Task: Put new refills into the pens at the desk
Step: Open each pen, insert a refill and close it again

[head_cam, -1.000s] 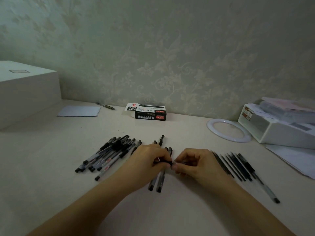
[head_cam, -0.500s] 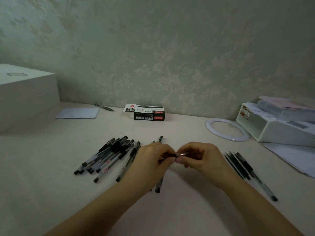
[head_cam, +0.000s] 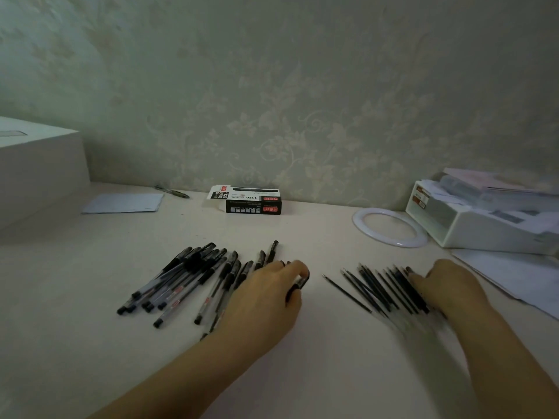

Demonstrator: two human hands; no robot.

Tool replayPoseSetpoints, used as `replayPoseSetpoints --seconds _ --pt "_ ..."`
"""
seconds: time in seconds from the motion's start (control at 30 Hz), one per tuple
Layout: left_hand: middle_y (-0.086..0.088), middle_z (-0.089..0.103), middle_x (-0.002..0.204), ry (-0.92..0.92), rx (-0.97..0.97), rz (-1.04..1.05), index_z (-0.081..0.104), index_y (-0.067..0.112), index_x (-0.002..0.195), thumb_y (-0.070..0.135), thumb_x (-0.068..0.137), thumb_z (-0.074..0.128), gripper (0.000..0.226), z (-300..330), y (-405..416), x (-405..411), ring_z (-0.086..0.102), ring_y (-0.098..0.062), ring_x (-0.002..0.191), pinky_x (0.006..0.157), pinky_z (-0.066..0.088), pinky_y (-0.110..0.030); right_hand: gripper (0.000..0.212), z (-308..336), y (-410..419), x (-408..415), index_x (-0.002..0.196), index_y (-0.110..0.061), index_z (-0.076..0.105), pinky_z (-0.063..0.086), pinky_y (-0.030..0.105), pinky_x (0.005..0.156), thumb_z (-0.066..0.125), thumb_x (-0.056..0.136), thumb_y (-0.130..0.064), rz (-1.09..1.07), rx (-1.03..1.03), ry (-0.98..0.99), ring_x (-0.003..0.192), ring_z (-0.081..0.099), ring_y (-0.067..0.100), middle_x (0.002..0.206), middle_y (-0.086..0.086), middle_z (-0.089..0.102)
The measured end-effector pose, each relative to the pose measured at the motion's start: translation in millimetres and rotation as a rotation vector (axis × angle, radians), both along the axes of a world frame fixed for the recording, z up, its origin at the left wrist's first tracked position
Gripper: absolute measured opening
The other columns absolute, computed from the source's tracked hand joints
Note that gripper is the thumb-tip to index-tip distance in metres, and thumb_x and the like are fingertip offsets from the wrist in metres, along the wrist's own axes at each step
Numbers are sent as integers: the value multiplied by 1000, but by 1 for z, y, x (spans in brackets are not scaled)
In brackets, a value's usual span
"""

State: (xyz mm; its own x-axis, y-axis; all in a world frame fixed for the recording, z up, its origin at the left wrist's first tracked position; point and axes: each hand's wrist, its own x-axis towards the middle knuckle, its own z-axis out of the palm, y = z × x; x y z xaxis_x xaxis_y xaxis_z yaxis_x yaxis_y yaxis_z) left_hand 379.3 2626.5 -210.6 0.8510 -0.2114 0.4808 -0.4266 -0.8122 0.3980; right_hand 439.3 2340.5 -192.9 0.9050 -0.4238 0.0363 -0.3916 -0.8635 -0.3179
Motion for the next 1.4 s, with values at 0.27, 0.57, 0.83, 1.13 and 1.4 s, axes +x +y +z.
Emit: replayPoseSetpoints --seconds 0.27,0.57,0.83,1.13,1.4 --pt "11 37 94 70 93 68 59 31 118 24 96 44 28 -8 1 4 40 -7 77 64 41 -21 16 -1 10 2 87 -6 48 38 28 60 55 96 -16 4 -1 85 80 51 25 105 19 63" --pt "2 44 115 89 222 207 57 24 118 13 96 43 29 -5 -1 2 47 -16 105 78 51 -29 20 12 28 -4 90 -9 53 37 30 56 50 100 -25 138 113 -411 67 52 17 77 2 56" --pt "1 54 113 152 -66 90 53 18 121 49 97 41 41 19 -30 3 54 -16 101 84 48 -31 19 17 90 -17 95 -3 65 50 27 67 52 100 -16 415 1077 -366 67 59 14 78 6 71" --pt "-6 63 86 145 23 -88 43 22 119 36 103 32 24 19 -42 15 58 -27 74 57 41 -36 20 15 91 -26 88 -5 69 48 24 61 60 95 -22 549 1102 -172 63 55 15 73 9 63" --pt "-2 58 99 153 16 -114 45 15 106 31 103 29 22 8 -39 6 51 -21 77 63 41 -39 19 6 90 -27 85 -12 67 45 23 56 67 90 -30 699 966 -143 60 54 14 75 15 69"
